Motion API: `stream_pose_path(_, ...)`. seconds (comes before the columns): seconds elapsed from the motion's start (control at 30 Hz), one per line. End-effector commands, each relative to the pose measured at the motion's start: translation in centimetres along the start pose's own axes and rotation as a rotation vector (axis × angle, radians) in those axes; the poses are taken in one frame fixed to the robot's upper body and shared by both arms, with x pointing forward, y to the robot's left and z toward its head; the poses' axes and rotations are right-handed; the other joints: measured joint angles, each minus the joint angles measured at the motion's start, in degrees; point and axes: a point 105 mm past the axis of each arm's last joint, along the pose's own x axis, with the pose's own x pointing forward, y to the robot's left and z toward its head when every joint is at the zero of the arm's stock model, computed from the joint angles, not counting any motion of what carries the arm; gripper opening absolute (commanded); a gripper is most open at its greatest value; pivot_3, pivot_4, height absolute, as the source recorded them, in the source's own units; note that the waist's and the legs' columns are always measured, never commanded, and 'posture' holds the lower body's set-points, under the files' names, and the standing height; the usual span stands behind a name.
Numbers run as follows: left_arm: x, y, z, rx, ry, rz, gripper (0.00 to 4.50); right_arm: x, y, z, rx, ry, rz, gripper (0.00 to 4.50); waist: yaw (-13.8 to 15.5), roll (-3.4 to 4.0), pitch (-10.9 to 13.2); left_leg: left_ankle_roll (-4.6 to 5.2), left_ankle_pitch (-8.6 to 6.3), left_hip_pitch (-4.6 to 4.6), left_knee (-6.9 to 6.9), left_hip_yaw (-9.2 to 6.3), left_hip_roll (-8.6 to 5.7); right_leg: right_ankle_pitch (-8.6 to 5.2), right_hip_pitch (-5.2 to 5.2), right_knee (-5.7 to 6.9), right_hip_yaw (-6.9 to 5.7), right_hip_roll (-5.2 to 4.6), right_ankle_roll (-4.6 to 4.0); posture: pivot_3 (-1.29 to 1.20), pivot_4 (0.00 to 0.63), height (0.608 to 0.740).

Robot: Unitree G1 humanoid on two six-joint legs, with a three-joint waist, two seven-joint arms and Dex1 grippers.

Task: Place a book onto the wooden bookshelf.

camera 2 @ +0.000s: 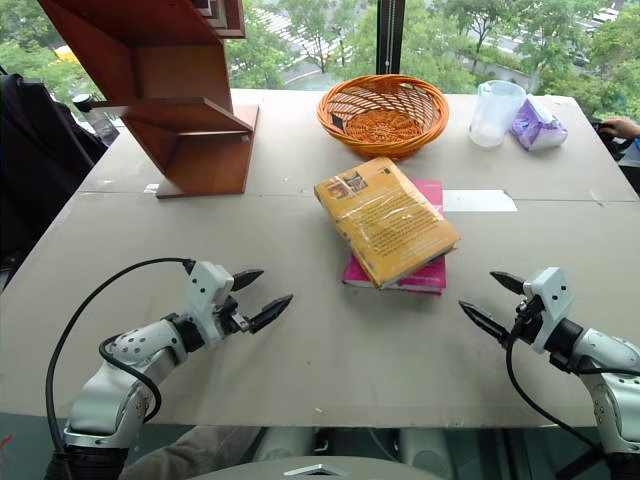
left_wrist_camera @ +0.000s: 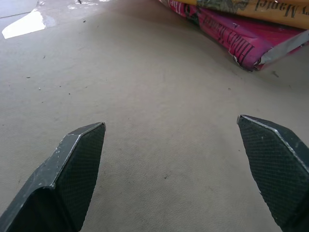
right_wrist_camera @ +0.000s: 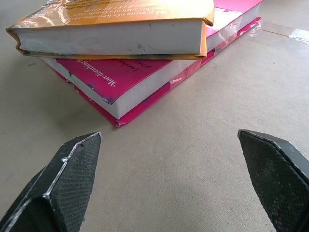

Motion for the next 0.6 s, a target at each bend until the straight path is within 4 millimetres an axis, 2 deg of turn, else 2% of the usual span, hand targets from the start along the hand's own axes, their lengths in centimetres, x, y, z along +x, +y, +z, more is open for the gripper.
stream_pose_path(0.03,-0.03,-0.28,0.99,0.035,-0.034,-0.006,4.5,-0.34,-0.98,1.23,-0.049,-0.036,-0.01,4.48,0.0,0.0,0.0,0.0,0.0,0.0,0.0,0.0,0.0,0.0,0.0,0.0,0.0,0.0,0.0,0.0,0.15,0.74)
stream_pose_path(0.6,0.08,-0.42,0.47,0.067,-0.027,-0.016,4.5,-0.03,-1.7,1.03,-0.074,-0.025,-0.013,4.48,0.0,0.01,0.01,0.0,0.0,0.0,0.0,0.01,-0.08,0.09,0.0,0.01,0.01,0.02,-0.04,0.0,0.15,0.74)
